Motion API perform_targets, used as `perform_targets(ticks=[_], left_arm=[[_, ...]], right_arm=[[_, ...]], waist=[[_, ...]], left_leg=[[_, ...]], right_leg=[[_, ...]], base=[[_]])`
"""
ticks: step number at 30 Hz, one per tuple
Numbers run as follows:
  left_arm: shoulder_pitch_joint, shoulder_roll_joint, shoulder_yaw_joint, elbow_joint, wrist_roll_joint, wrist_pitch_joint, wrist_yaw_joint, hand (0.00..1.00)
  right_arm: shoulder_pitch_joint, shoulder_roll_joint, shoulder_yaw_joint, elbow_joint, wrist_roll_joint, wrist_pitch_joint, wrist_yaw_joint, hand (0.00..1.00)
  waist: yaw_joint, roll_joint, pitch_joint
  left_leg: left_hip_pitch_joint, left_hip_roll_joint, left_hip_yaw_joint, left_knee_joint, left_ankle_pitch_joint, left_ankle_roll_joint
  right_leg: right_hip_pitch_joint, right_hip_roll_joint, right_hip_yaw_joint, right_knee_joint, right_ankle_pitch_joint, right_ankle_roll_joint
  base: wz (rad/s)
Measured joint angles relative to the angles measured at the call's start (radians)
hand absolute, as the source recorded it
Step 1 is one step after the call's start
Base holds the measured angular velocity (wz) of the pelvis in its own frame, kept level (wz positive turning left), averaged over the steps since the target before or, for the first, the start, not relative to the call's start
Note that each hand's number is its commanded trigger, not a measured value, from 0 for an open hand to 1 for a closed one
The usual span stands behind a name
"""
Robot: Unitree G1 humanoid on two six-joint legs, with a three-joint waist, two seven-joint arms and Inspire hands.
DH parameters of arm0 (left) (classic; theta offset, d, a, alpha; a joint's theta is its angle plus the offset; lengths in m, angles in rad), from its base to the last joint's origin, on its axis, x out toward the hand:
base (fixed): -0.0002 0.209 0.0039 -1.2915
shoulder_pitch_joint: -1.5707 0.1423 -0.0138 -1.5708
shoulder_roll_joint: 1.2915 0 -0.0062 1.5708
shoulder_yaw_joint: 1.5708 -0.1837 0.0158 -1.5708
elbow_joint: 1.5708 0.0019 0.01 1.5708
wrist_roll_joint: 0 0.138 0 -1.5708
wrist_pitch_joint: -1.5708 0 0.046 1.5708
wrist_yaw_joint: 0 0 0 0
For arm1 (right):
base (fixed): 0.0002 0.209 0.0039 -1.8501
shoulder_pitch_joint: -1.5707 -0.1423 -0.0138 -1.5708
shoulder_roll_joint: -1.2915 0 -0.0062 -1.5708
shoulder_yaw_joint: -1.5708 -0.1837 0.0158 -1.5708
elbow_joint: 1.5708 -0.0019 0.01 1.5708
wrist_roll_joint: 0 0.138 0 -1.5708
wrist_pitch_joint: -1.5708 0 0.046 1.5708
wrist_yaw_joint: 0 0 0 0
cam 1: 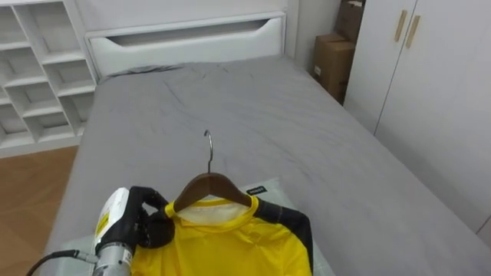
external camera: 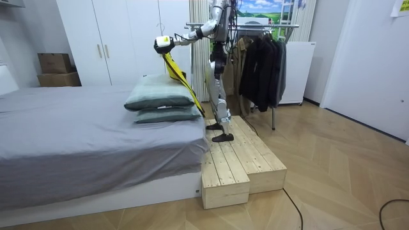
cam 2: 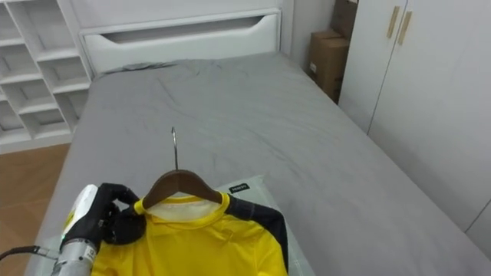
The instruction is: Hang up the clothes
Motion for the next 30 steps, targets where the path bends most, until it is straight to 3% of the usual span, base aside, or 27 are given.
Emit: perform_targets(ticks=[7, 15, 21, 25, 27, 30], left_arm=[[0.011, 0.019, 0.015, -0.076, -0.001, -0.006, 0.001, 1.0], [0.011, 0.023, 0.016, -0.09, 0.0, -0.011, 0.002, 1.0], [0.011, 0.027, 0.021, -0.118, 0.0, -0.011, 0.002, 1.0], [0.011, 0.027, 0.023, -0.147, -0.001, -0.014, 0.003, 1.0], [0.018, 0.027, 0.023, -0.148, -0.002, -0.014, 0.003, 1.0], [0.031, 0.028, 0.024, -0.158, -0.004, -0.014, 0.002, 1.0]], right_arm=[[-0.009, -0.003, -0.03, 0.001, -0.019, 0.0, -0.075, 0.0], [-0.028, -0.004, -0.042, -0.059, -0.149, -0.003, -0.189, 0.0], [-0.03, -0.01, -0.126, -0.215, -0.334, -0.025, -0.293, 0.0], [-0.031, -0.01, -0.126, -0.311, -0.463, -0.039, -0.384, 0.0], [-0.03, -0.01, -0.116, -0.339, -0.534, -0.043, -0.414, 0.0], [-0.021, -0.009, -0.109, -0.474, -0.638, -0.039, -0.432, 0.0]], waist=[[0.003, -0.004, 0.0027], [0.002, -0.015, 0.0077], [-0.004, -0.013, 0.0051], [0.005, -0.015, 0.0026], [0.006, -0.02, -0.0052], [0.01, -0.024, -0.0074]], left_leg=[[0.009, -0.001, 0.003, -0.001, 0.0, 0.0], [0.003, -0.002, 0.004, 0.0, 0.0, 0.0], [-0.001, -0.002, 0.0, 0.008, 0.0, 0.0], [0.013, -0.001, 0.003, 0.006, 0.0, 0.0], [0.017, -0.001, 0.003, 0.004, 0.0, 0.0], [0.007, -0.002, 0.007, 0.004, 0.0, 0.0]], right_leg=[[0.007, -0.001, 0.003, 0.0, 0.0, 0.001], [0.001, -0.001, 0.011, -0.001, -0.003, 0.004], [0.002, -0.002, 0.003, 0.0, -0.002, 0.003], [0.013, -0.001, 0.0, 0.003, -0.002, 0.002], [0.017, -0.001, -0.001, 0.003, -0.002, 0.002], [0.004, -0.002, 0.006, 0.003, -0.002, 0.002]], base=[[-0.01], [0.0], [0.02], [-0.01], [0.0], [-0.05]])
